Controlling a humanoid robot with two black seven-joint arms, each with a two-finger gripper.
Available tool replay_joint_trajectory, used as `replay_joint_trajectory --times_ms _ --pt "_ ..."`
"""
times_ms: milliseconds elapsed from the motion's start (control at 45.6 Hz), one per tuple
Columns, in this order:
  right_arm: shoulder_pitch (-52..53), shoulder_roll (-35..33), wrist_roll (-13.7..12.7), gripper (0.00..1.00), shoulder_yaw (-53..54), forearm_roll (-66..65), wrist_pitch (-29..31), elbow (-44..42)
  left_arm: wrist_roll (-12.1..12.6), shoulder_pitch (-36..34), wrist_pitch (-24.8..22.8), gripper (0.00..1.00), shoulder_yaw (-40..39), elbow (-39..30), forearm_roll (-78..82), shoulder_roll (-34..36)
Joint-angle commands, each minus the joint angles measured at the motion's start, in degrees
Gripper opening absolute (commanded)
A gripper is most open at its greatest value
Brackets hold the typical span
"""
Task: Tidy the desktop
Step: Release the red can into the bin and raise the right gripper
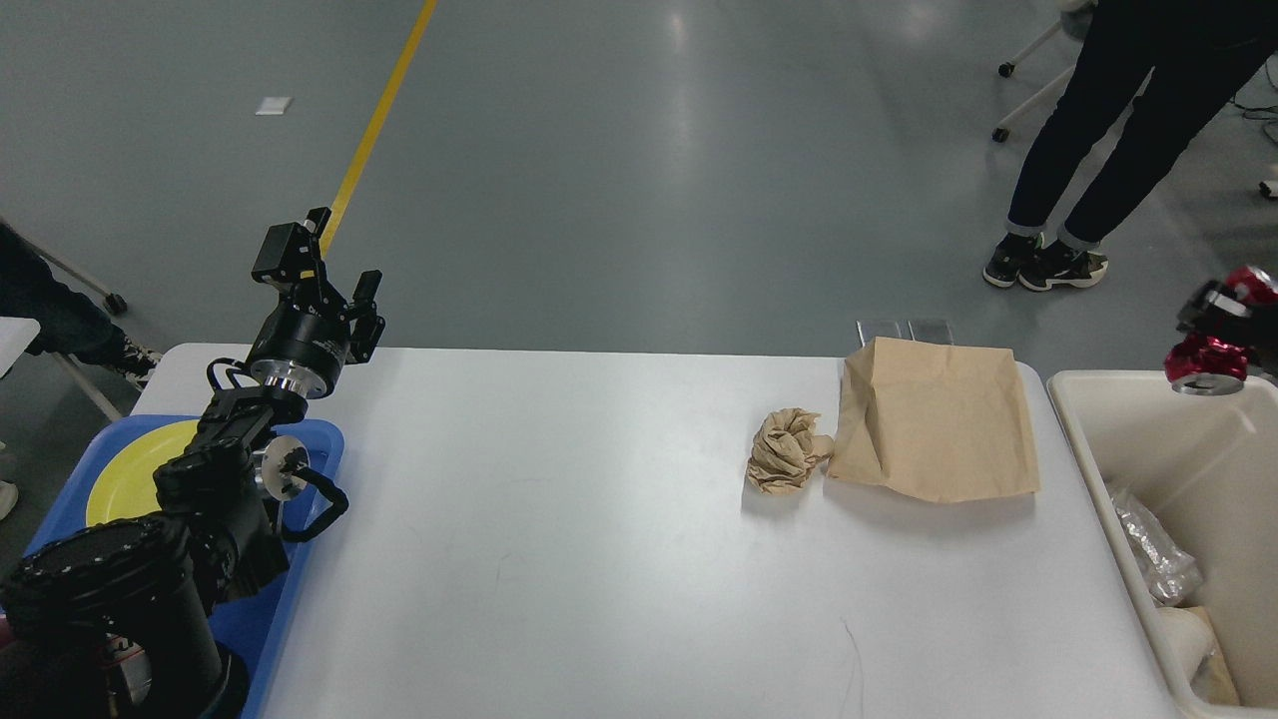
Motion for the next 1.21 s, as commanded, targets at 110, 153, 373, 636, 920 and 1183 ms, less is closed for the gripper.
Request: replay_joint_trajectory --times_ms 110,153,373,636,920,1183 --pt "-26.56 3.1 -0.06 1.0 14.18 2.05 -4.02 -19.62 0.0 0.0 0.05 0.96 0.0 0.01 0.0 0.0" --pt "-28.93 4.33 -0.06 1.0 14.19 2.05 -3.93 -22.09 0.0 0.0 -0.04 0.96 0.0 0.01 0.0 0.0" --pt "-35.09 6.54 -0.06 1.0 13.92 1.61 -3.84 -24.12 0.0 0.0 0.05 0.96 0.0 0.01 0.0 0.0" --pt "-24.74 11.1 -0.06 1.0 10.07 -0.32 -3.23 -20.96 0.0 0.0 0.05 0.96 0.0 0.01 0.0 0.0" --pt "3.64 22.44 -0.14 1.0 -14.01 -2.52 -2.44 -4.28 0.0 0.0 0.05 0.96 0.0 0.01 0.0 0.0" --pt "31.69 25.25 0.12 1.0 -15.96 -2.0 26.19 13.23 0.0 0.0 -0.04 0.96 0.0 0.01 0.0 0.0"
